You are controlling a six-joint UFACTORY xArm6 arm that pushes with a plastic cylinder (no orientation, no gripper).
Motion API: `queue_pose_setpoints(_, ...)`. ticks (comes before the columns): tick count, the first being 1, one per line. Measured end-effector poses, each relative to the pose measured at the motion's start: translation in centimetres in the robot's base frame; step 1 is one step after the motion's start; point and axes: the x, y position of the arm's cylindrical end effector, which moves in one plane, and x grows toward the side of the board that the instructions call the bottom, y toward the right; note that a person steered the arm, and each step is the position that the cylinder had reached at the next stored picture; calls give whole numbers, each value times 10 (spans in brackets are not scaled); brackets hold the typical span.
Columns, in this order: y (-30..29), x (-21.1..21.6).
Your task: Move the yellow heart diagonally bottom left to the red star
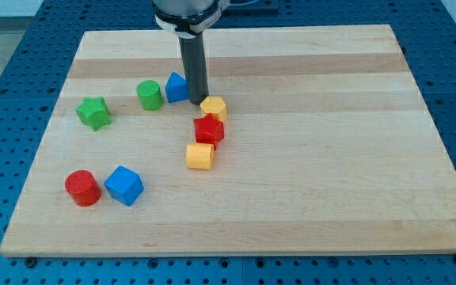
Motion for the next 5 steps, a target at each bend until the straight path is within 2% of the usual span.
queue_pose_setpoints(1,1,-17)
queue_pose_setpoints(2,59,-20)
queue_pose_setpoints(3,140,15)
queue_pose_setpoints(4,147,92)
queue_pose_setpoints(5,119,109)
